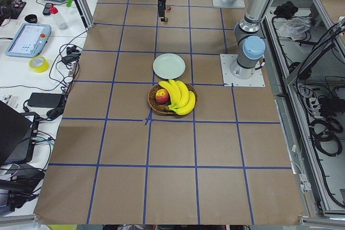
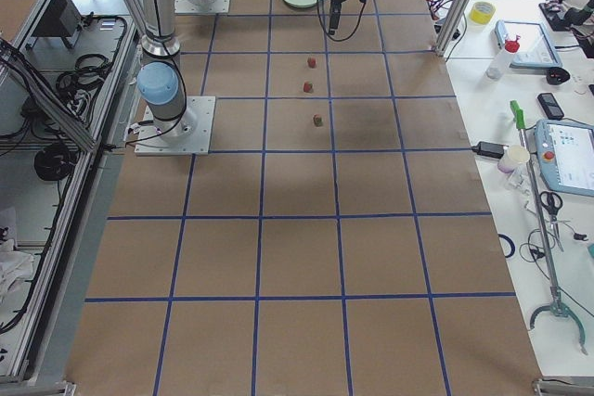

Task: Collect all strawberries into plate
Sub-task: 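Move the right gripper down over the strawberry nearest the plate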

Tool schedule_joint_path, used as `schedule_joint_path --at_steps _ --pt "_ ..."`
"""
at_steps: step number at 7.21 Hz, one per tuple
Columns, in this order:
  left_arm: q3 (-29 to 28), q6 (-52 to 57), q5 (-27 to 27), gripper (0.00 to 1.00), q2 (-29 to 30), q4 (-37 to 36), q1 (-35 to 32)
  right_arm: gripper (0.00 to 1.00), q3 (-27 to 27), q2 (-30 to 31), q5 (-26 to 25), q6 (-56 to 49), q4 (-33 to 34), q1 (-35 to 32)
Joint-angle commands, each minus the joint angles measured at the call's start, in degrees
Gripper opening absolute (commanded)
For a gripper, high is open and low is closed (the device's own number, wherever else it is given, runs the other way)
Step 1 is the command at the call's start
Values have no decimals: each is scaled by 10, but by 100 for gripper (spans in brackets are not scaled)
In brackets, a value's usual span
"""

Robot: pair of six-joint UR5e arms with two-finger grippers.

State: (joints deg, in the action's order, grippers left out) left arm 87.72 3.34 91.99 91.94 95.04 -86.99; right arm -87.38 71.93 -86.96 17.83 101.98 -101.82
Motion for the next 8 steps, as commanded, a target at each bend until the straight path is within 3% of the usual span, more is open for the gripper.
schedule_joint_path --at_steps 1,3,4,8 --pt "0 -1 0 100 -2 0 -1 100 -69 -49 1 12 104 -13" --pt "0 0 1 100 -3 1 0 100 -163 -63 1 14 233 -16" --pt "1 -2 2 100 -1 7 0 100 -175 -76 4 18 268 -18" --pt "12 -9 -1 100 -4 1 -1 98 -175 -84 15 32 269 -40"
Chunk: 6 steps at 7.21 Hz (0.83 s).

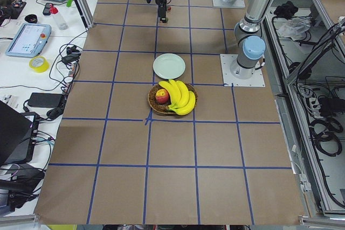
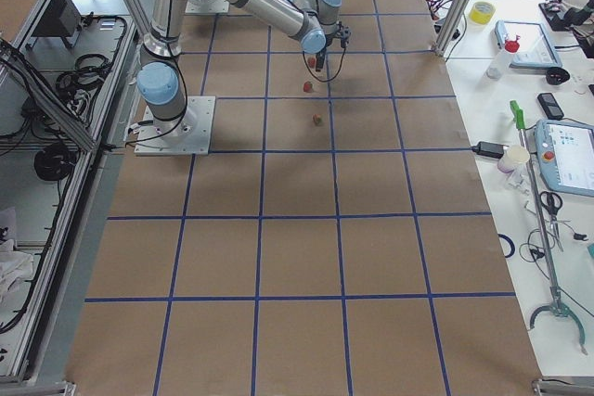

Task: Collect all strawberries into plate
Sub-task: 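Move the right gripper down over the strawberry nearest the plate, then close the right gripper on the strawberry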

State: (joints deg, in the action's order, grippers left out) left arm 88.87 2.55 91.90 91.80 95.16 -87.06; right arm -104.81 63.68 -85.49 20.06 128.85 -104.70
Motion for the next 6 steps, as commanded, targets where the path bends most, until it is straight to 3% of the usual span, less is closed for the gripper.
schedule_joint_path --at_steps 1,2,3,4,5,6 --pt "1 -1 -1 100 -5 -1 0 88 -6 -5 -5 9 -1 -16" --pt "2 0 -1 100 -7 -1 0 76 -6 -5 -7 9 -4 -17" --pt "1 -3 -7 100 -7 -1 0 52 -1 -6 -5 9 -8 -17" --pt "1 -2 -6 100 -7 -1 -1 43 3 -1 -1 10 -11 -17" --pt "1 -2 -7 100 -7 -1 -1 22 3 -1 -2 9 -28 -17" --pt "-2 4 1 100 -9 -1 0 17 7 0 -2 9 -34 -17"
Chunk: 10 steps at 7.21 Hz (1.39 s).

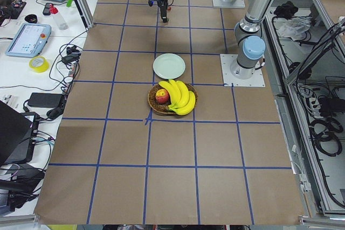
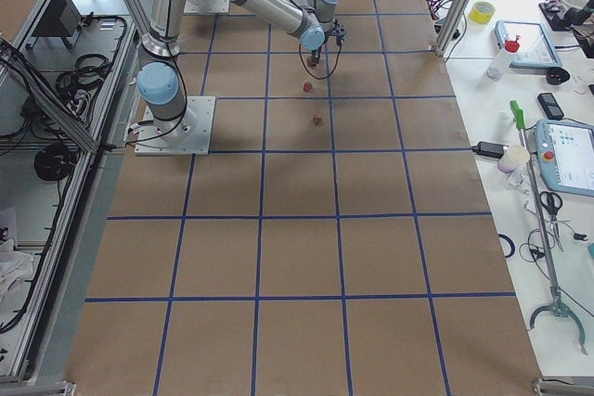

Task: Collect all strawberries into plate
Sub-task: 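Close the right gripper on the strawberry, then carry the strawberry toward the plate and release it on the table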

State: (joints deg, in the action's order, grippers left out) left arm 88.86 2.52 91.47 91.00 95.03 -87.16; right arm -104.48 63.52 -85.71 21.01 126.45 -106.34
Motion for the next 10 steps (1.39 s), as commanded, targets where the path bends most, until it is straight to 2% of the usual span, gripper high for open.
schedule_joint_path --at_steps 1,2,3,4,6,8,10 --pt "-1 5 6 100 -3 1 1 15 8 2 1 2 -11 0" --pt "0 4 5 100 -4 0 1 16 43 5 8 20 -25 0" --pt "2 2 5 100 -2 0 1 16 76 5 59 51 -68 -11" --pt "2 2 5 100 -2 0 1 19 88 -5 87 101 -67 -37" --pt "3 7 6 100 -2 1 1 18 117 -40 127 182 -33 -86" --pt "3 8 4 100 7 0 2 21 123 -64 128 191 -17 -101" --pt "7 8 5 100 10 -32 7 70 118 -65 120 192 -17 -101"
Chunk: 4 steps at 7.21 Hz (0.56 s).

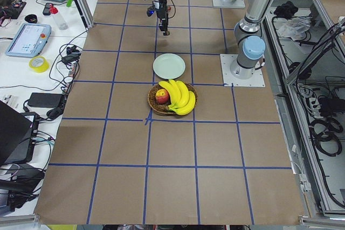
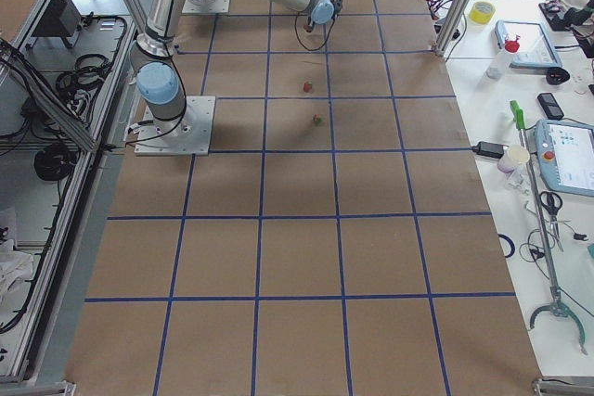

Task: Collect all strawberries into plate
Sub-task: 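Carry the strawberry toward the plate and release it on the table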

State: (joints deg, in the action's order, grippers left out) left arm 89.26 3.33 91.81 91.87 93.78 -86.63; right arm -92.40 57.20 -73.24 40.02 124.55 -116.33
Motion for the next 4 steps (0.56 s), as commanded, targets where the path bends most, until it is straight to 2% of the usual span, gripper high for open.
schedule_joint_path --at_steps 1,2,4 --pt "5 0 3 100 -1 -19 1 95 -2 2 -9 1 2 -1" --pt "7 -11 -7 100 1 -20 1 100 -2 8 -12 1 2 -1" --pt "8 -9 -5 100 2 -19 0 100 -7 38 -71 -19 -14 19"
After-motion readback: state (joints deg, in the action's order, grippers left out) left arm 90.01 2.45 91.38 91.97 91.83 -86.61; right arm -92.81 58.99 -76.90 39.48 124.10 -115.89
